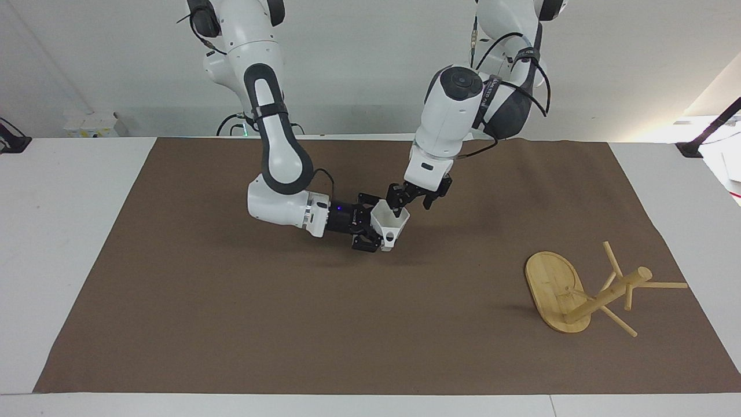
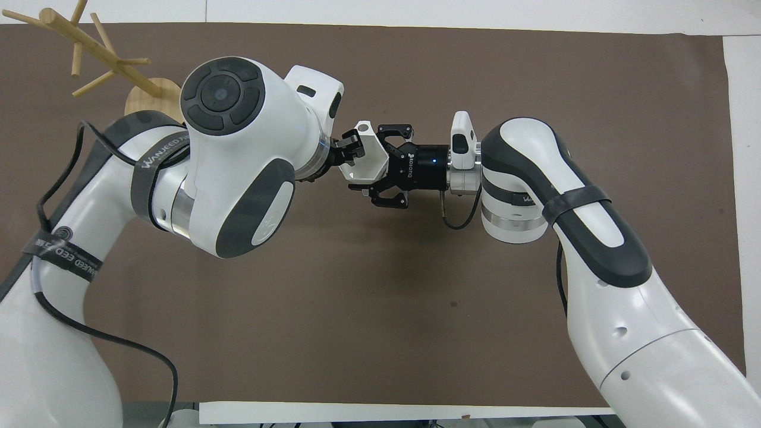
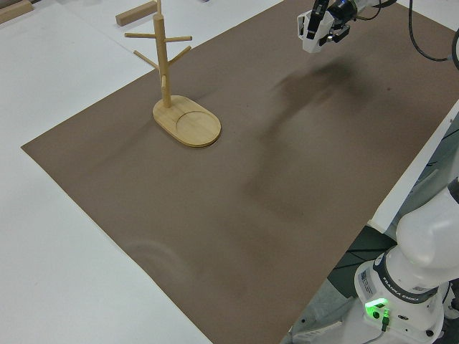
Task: Hang cup on rack
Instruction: 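Open the right gripper and withdraw it while the left gripper holds the cup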
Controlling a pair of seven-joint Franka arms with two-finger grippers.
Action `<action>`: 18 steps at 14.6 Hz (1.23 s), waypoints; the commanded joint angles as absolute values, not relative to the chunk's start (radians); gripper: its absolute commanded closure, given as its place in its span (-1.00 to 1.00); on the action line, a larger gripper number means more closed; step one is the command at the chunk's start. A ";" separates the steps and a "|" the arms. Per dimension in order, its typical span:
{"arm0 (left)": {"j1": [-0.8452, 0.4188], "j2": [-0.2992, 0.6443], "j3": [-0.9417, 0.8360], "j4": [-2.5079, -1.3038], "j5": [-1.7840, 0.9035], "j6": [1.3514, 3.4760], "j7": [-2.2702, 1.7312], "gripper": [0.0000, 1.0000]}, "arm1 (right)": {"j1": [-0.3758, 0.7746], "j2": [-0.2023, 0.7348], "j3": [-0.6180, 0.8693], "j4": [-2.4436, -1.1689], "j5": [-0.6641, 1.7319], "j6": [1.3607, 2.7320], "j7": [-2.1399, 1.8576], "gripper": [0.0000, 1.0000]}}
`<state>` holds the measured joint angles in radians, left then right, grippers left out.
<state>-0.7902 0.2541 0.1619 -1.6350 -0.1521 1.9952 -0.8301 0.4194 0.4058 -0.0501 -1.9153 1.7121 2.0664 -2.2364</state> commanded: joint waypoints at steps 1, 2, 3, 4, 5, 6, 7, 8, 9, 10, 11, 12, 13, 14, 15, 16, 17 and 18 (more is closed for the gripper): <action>-0.810 0.239 0.179 -1.669 -0.164 2.031 -0.811 1.00 | 0.425 0.391 -0.052 -1.925 1.735 2.082 -2.226 0.26; -0.813 0.238 0.178 -1.669 -0.164 2.033 -0.811 1.00 | 0.425 0.391 -0.052 -1.925 1.736 2.082 -2.224 0.26; -0.813 0.238 0.179 -1.669 -0.166 2.034 -0.813 1.00 | 0.425 0.391 -0.054 -1.925 1.736 2.082 -2.224 0.26; -0.815 0.238 0.178 -1.669 -0.166 2.034 -0.813 1.00 | 0.425 0.391 -0.052 -1.925 1.736 2.083 -2.224 0.26; -0.815 0.239 0.178 -1.669 -0.166 2.034 -0.815 1.00 | 0.423 0.391 -0.054 -1.925 1.736 2.082 -2.226 0.25; -0.815 0.238 0.178 -1.669 -0.166 2.034 -0.816 1.00 | 0.422 0.391 -0.052 -1.925 1.736 2.082 -2.226 0.24; -0.815 0.239 0.178 -1.669 -0.166 2.034 -0.818 1.00 | 0.420 0.391 -0.052 -1.924 1.736 2.080 -2.226 0.18; -0.816 0.238 0.179 -1.669 -0.166 2.036 -0.819 1.00 | 0.420 0.391 -0.054 -1.924 1.736 2.080 -2.226 -0.24; -0.822 0.238 0.178 -1.669 -0.166 2.036 -0.821 1.00 | 0.416 0.390 -0.054 -1.924 1.736 2.077 -2.226 -0.99; -0.822 0.238 0.179 -1.669 -0.166 2.036 -0.821 1.00 | 0.414 0.390 -0.054 -1.930 1.735 2.074 -2.227 -1.00; -0.822 0.239 0.179 -1.667 -0.166 2.036 -0.822 1.00 | 0.405 0.390 -0.055 -1.931 1.732 2.068 -2.229 -1.00; -0.822 0.239 0.179 -1.664 -0.166 2.034 -0.822 1.00 | 0.382 0.390 -0.055 -1.931 1.721 2.057 -2.230 -1.00; -0.822 0.241 0.181 -1.660 -0.166 2.036 -0.822 1.00 | 0.358 0.390 -0.058 -1.931 1.709 2.031 -2.229 -1.00; -0.819 0.242 0.183 -1.657 -0.161 2.037 -0.819 1.00 | 0.326 0.390 -0.060 -1.930 1.663 2.005 -2.229 -1.00; -0.819 0.244 0.187 -1.657 -0.157 2.037 -0.821 1.00 | 0.281 0.390 -0.060 -1.927 1.613 1.991 -2.229 -1.00; -0.810 0.244 0.189 -1.657 -0.155 2.039 -0.824 1.00 | 0.237 0.390 -0.060 -1.924 1.553 1.974 -2.229 -1.00; -0.801 0.242 0.193 -1.660 -0.153 2.048 -0.824 1.00 | 0.192 0.390 -0.060 -1.922 1.493 1.942 -2.226 -1.00; -0.783 0.238 0.193 -1.669 -0.153 2.063 -0.824 1.00 | 0.145 0.390 -0.061 -1.922 1.438 1.906 -2.224 -1.00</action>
<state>-0.8012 0.2552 0.1813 -1.6447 -0.1602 2.0475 -0.8406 0.2321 0.4020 -0.0663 -1.9164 1.5277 1.9685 -2.2360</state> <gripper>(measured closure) 0.952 0.000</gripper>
